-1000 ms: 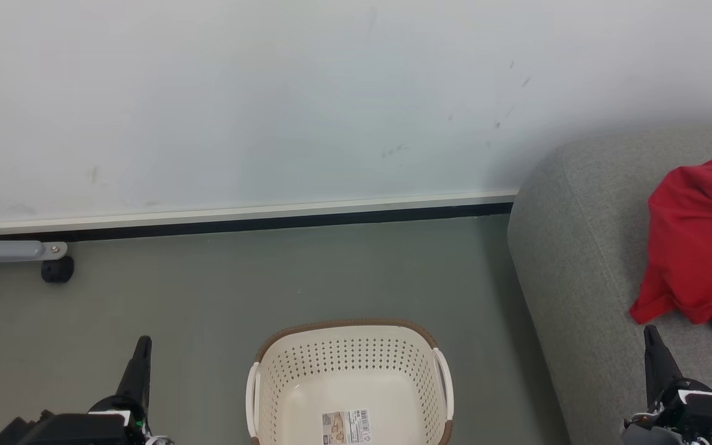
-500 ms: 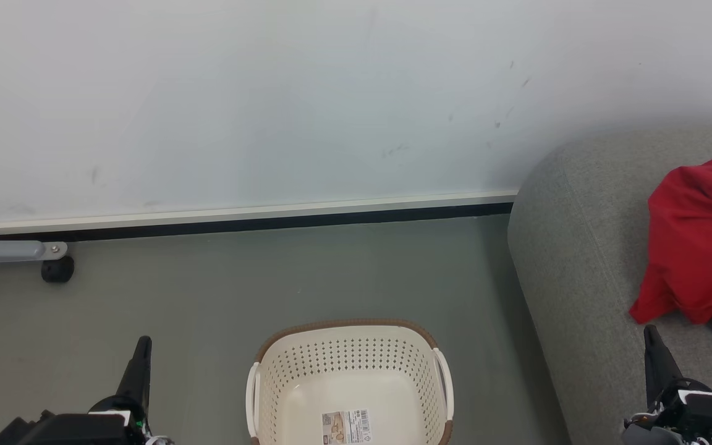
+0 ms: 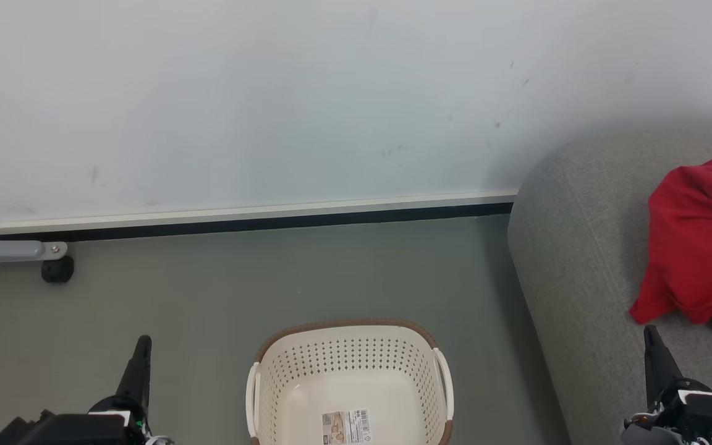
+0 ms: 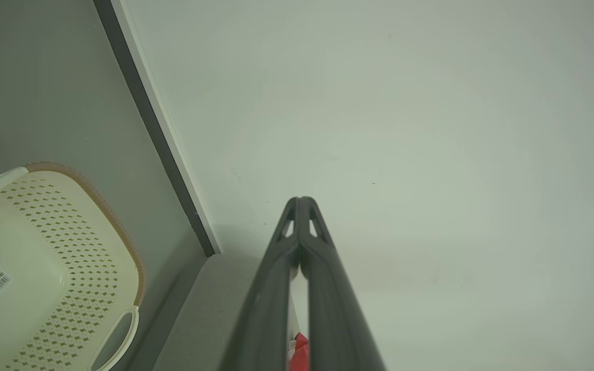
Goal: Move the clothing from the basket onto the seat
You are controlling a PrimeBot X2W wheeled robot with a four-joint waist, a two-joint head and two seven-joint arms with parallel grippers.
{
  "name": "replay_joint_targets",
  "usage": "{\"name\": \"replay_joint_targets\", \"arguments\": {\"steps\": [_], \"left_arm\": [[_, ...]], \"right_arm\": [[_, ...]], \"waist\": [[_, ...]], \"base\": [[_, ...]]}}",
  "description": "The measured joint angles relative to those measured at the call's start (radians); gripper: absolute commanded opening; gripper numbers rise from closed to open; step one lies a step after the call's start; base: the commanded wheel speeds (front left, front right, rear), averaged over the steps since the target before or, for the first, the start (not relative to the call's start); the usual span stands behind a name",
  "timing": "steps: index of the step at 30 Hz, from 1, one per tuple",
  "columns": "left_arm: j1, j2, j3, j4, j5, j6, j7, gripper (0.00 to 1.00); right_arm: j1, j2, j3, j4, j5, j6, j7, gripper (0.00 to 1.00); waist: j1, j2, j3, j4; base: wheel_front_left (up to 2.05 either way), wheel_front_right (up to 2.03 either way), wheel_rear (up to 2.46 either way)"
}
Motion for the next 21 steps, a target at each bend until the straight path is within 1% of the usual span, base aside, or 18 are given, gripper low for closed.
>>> {"name": "replay_joint_targets", "arguments": {"steps": [21], "left_arm": [[0.000,0.000,0.000,0.000,0.000,0.000,0.000,0.00]], "right_arm": [[0.000,0.000,0.000,0.000,0.000,0.000,0.000,0.00]], "waist": [[0.0000,0.0000,0.000,0.000]], "base": [[0.00,0.00,0.00]]}}
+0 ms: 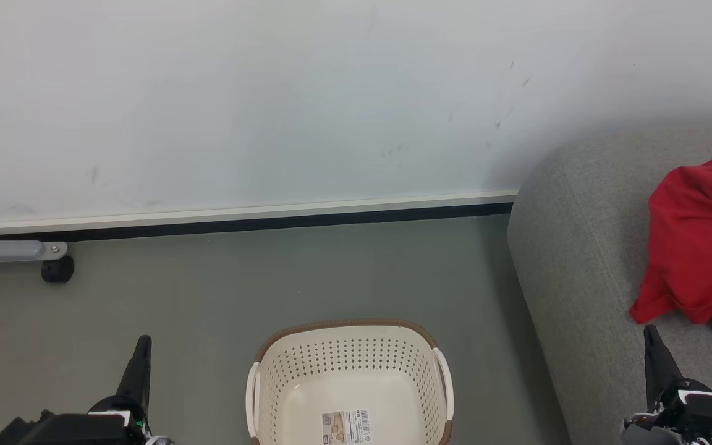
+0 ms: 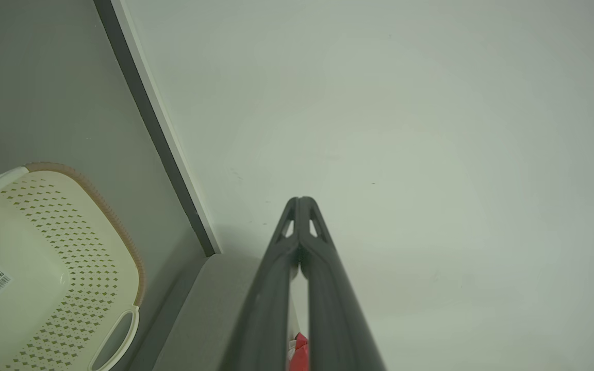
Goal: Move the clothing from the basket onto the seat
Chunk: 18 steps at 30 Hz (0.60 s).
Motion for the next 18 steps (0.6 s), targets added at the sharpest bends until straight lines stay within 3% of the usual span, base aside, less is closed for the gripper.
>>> {"name": "replay_joint_targets", "arguments": {"steps": [18], "left_arm": [[0.000,0.000,0.000,0.001,0.000,0.000,0.000,0.00]], "right_arm": [[0.000,0.000,0.000,0.000,0.000,0.000,0.000,0.00]], "waist": [[0.0000,0.0000,0.000,0.000]], "base": [[0.00,0.00,0.00]]}}
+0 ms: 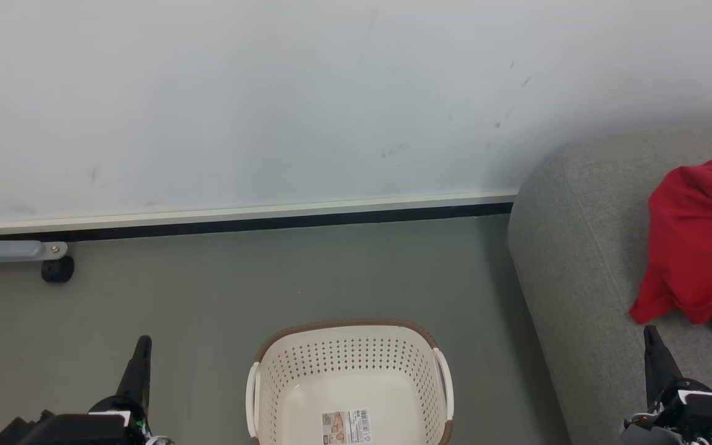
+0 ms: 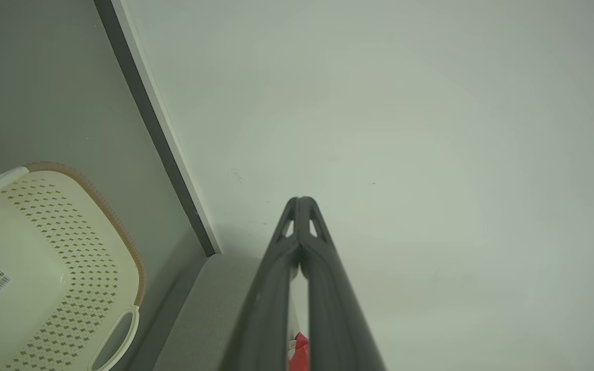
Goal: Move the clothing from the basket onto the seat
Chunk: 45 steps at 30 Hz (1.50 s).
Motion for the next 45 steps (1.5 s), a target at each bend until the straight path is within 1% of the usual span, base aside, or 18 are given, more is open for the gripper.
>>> {"name": "replay_joint_targets", "arguments": {"steps": [45], "left_arm": [[0.000,0.000,0.000,0.001,0.000,0.000,0.000,0.00]], "right_arm": [[0.001,0.000,0.000,-0.001,0.000,0.000,0.000,0.00]], "waist": [[0.0000,0.0000,0.000,0.000]], "base": [[0.00,0.00,0.00]]}}
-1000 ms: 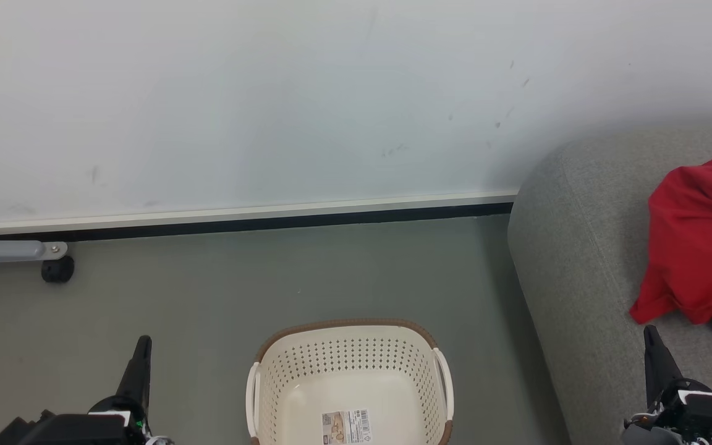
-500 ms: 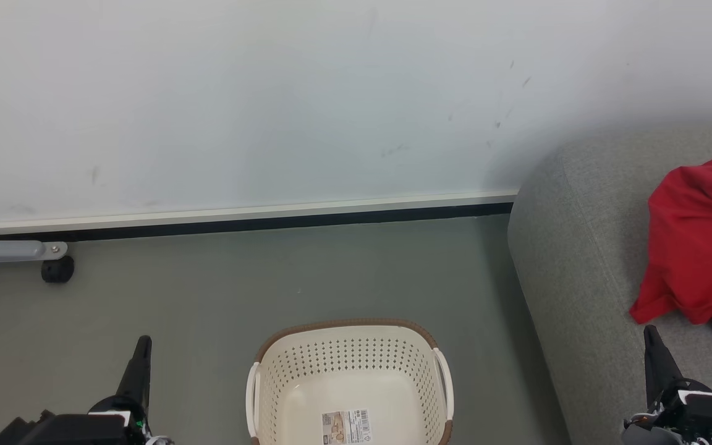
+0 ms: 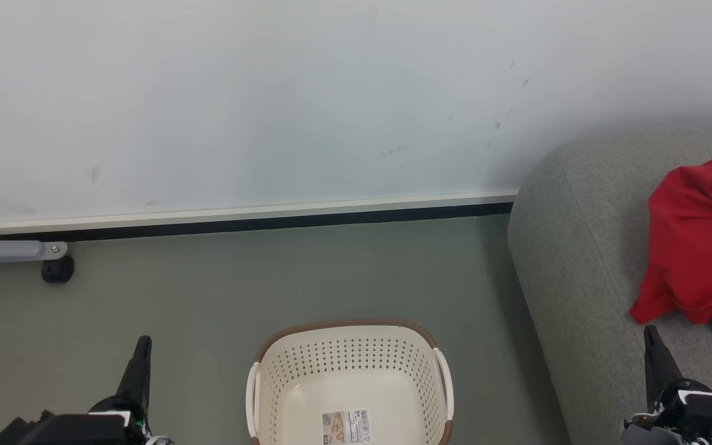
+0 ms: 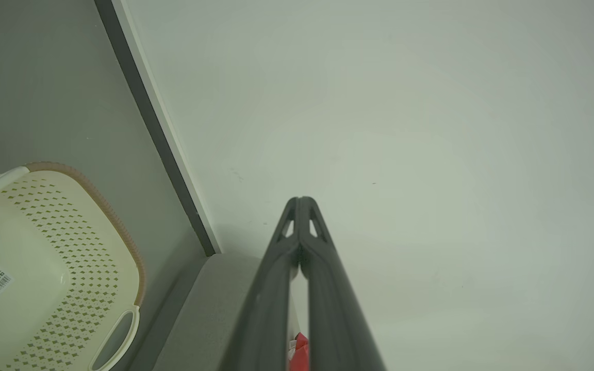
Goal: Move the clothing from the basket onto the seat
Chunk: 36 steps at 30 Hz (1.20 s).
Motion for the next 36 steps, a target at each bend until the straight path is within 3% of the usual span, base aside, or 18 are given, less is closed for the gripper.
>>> {"name": "replay_joint_targets", "arguments": {"steps": [36], "left_arm": [[0.000,0.000,0.000,0.000,0.000,0.000,0.000,0.00]], "right_arm": [[0.000,0.000,0.000,0.000,0.000,0.000,0.000,0.00]], "waist": [[0.0000,0.0000,0.000,0.000]], "base": [[0.00,0.00,0.00]]}}
